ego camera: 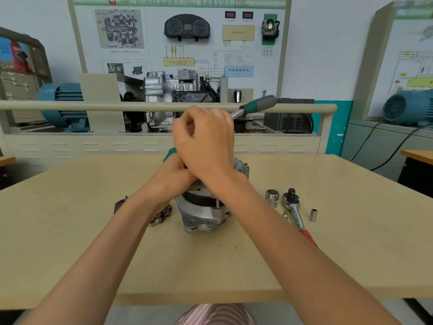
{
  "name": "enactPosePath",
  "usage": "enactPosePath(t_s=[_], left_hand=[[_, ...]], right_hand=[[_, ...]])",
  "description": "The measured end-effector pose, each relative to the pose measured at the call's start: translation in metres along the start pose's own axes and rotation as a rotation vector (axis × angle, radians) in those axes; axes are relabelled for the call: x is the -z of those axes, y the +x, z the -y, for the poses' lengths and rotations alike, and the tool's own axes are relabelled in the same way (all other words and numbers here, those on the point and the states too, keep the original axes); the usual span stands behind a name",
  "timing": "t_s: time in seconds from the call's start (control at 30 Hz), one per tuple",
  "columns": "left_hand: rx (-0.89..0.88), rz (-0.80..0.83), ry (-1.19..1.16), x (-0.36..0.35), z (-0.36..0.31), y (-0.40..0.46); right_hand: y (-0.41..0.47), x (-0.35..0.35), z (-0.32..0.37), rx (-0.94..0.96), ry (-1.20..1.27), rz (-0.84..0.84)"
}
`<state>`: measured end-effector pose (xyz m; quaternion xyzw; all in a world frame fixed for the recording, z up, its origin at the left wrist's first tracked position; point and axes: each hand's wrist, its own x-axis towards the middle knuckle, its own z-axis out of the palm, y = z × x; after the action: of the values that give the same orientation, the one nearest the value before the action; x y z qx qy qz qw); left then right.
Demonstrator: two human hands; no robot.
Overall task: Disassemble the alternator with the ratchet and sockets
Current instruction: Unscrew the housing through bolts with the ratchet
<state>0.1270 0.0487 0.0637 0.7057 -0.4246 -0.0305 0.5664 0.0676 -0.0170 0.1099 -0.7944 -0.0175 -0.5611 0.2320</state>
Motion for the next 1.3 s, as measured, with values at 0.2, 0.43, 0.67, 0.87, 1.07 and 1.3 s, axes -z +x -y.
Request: enactPosePath(t_s=[0.2,0.43,0.67,0.87,1.07,1.3], left_hand=[[-0.023,0.110,-0.116,-0.002,-0.013,-0.003],[0.027,0.069,-0.143,0.002,-0.012,0.002],[-0.014,0.137,-0.139,0.006,-0.010,0.000],[-0.036,-0.078,-0.066,-0.004,-0.009,0.001],[-0.041,0.058,-0.085,0.000,-0.011,0.001],[0.015,0.115,-0.136,0.007,-0.010,0.003]], right_hand=[[0.024,0.013,-0.024,-0.394,0.692,0.203],[0.027,0.006,-0.041,-0.173,0.558,0.374],[0.022,0.004,-0.045,-0.034,0.492,0.244],[0.016,0.008,-0.024,0.124,-0.621,0.115],[0.021,0.010,-0.034,0.019,0.038,0.215],[0.021,0.008,-0.028,-0.204,0.683,0.292]])
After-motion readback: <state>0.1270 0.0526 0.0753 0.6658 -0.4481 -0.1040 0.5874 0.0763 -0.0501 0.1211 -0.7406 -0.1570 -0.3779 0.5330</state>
